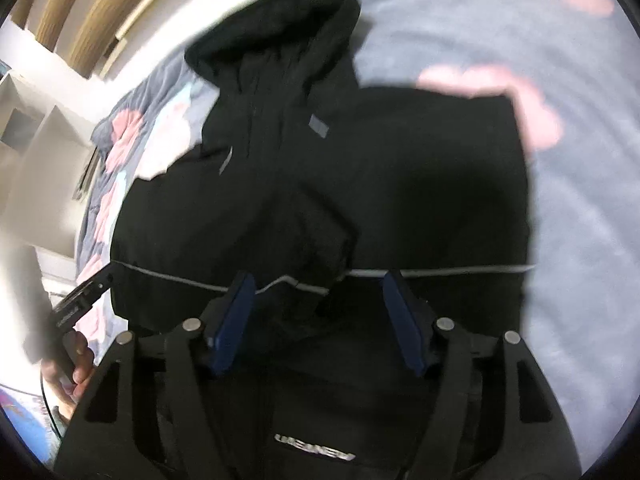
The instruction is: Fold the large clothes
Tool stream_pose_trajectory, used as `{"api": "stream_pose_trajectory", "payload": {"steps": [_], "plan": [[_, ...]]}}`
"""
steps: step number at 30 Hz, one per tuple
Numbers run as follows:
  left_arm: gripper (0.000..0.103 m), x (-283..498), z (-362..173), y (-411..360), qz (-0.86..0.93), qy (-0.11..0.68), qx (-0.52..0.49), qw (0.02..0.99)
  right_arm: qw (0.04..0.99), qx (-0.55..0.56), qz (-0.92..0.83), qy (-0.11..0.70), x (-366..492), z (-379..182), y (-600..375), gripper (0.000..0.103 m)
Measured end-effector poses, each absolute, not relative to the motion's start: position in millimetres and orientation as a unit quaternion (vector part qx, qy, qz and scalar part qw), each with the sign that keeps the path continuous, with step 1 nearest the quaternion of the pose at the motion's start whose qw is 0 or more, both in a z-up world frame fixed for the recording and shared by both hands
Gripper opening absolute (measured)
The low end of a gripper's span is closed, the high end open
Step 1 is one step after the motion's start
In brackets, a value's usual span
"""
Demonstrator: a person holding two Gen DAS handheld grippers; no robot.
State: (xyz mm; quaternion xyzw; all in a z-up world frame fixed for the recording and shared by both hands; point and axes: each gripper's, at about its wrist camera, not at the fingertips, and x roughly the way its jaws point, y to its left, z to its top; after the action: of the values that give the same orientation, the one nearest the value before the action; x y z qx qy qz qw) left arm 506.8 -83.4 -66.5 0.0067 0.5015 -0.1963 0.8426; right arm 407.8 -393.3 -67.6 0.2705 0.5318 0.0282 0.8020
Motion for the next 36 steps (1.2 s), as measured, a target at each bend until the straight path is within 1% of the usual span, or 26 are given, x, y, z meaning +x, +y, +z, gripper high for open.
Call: {"api": "stream_pose_trajectory", "payload": {"steps": [4, 5, 6, 7, 8, 9, 11, 13, 16, 18, 22, 24, 27, 30, 32, 34, 36], "plan": [[0.052, 509.6, -61.2, -79.1, -0.193, 0.499, 0.007, 0.845, 0.779, 0.303, 0.031, 0.547, 428.0, -100.9, -384.0, 0.065], [0.052, 511.7, -59.8, -76.2, -0.188, 0.498, 0.005, 0.847, 0.769, 0.320, 0.043, 0.552, 432.3, -108.3, -380.6, 0.060], [0.052, 513.5, -59.1, -74.0, -0.185, 0.497, 0.004, 0.848, 0.767, 0.323, 0.046, 0.552, 433.9, -110.2, -378.8, 0.046], [0.052, 515.3, -58.4, -72.5, -0.182, 0.496, 0.003, 0.849, 0.774, 0.314, 0.049, 0.547, 434.1, -106.7, -374.3, 0.035], [0.052, 518.1, -58.2, -70.0, -0.175, 0.495, 0.004, 0.851, 0.785, 0.300, 0.049, 0.540, 431.9, -97.9, -370.8, 0.030], [0.052, 520.3, -58.1, -68.5, -0.171, 0.494, 0.003, 0.852, 0.796, 0.286, 0.043, 0.531, 428.0, -88.1, -370.3, 0.027], [0.052, 524.5, -58.3, -66.4, -0.172, 0.494, 0.000, 0.852, 0.827, 0.249, 0.019, 0.504, 413.9, -56.0, -375.4, 0.025], [0.052, 526.9, -60.9, -67.4, -0.175, 0.496, -0.001, 0.851, 0.850, 0.222, -0.017, 0.478, 397.7, -28.3, -390.5, 0.025], [0.052, 529.8, -72.8, -72.7, -0.191, 0.508, -0.007, 0.840, 0.863, 0.181, -0.070, 0.466, 379.5, -10.5, -418.3, 0.025], [0.052, 533.6, -94.0, -82.0, -0.193, 0.529, -0.002, 0.826, 0.856, 0.176, -0.075, 0.480, 379.1, -19.9, -431.0, 0.025], [0.052, 537.9, -134.6, -95.5, -0.164, 0.562, 0.024, 0.811, 0.823, 0.176, -0.093, 0.531, 388.5, -69.7, -442.5, 0.026], [0.053, 538.0, -140.9, -96.4, -0.160, 0.559, 0.029, 0.813, 0.808, 0.194, -0.106, 0.547, 386.3, -96.1, -446.9, 0.029], [0.054, 539.3, -145.7, -98.6, -0.163, 0.562, 0.037, 0.810, 0.800, 0.218, -0.113, 0.548, 389.7, -112.0, -452.7, 0.031], [0.054, 540.3, -137.5, -99.0, -0.166, 0.562, 0.047, 0.809, 0.797, 0.200, -0.113, 0.558, 393.9, -105.0, -451.9, 0.034], [0.054, 536.3, -121.8, -96.1, -0.171, 0.554, 0.037, 0.814, 0.795, 0.203, -0.110, 0.560, 391.1, -90.4, -453.2, 0.036], [0.054, 531.4, -97.6, -89.3, -0.187, 0.528, 0.012, 0.828, 0.805, 0.205, -0.114, 0.544, 384.8, -67.5, -454.6, 0.040], [0.054, 529.1, -70.0, -84.1, -0.205, 0.497, -0.018, 0.843, 0.826, 0.196, -0.113, 0.516, 379.3, -42.3, -451.4, 0.049]]}}
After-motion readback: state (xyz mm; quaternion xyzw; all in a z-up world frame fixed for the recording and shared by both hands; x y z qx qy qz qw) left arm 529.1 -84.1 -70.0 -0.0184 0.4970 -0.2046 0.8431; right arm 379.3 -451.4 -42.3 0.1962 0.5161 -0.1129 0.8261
